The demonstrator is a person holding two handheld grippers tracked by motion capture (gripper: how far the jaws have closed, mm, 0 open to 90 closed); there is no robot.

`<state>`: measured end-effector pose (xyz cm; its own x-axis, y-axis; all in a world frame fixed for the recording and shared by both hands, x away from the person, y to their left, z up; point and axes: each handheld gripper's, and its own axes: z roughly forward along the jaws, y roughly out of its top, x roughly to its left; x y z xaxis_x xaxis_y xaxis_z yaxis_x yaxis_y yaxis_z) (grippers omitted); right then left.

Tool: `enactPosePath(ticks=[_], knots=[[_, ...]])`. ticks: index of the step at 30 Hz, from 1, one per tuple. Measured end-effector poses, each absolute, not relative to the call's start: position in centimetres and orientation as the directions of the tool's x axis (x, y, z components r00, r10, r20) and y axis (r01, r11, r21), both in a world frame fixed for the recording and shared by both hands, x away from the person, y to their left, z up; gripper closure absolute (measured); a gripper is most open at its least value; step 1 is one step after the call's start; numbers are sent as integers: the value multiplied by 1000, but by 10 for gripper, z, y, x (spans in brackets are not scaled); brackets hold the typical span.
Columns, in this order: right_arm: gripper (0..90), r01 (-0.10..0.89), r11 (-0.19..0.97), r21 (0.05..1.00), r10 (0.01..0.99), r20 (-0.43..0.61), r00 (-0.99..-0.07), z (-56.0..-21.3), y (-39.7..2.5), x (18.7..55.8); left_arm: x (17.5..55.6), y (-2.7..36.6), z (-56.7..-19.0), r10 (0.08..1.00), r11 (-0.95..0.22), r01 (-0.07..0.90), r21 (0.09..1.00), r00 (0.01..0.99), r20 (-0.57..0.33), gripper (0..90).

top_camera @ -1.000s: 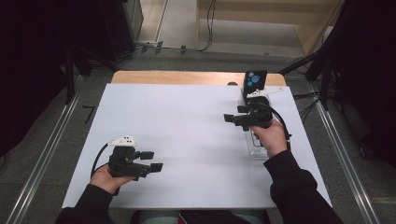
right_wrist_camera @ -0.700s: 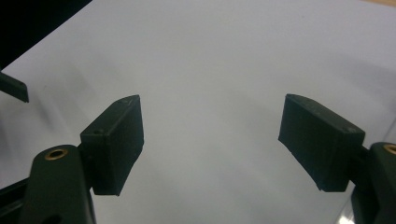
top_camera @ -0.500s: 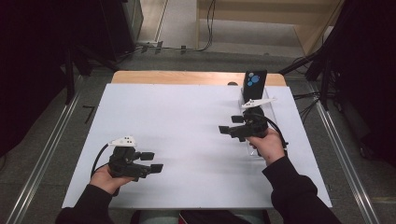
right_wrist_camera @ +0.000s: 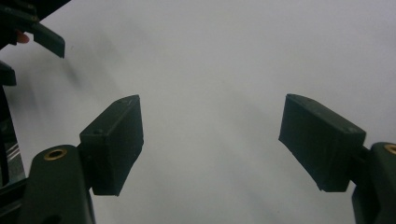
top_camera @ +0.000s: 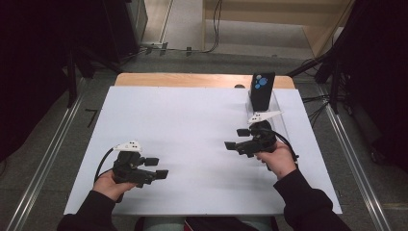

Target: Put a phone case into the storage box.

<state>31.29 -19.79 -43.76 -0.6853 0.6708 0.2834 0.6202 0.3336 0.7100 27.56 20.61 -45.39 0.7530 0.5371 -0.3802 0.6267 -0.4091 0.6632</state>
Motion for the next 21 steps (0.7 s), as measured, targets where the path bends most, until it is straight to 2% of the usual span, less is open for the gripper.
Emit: enactPosePath(ticks=[21], knots=[[194,626,377,683,644,293,-707,-451,-209,277,267,203,-452,503,-420,606,675,775,-383,288]])
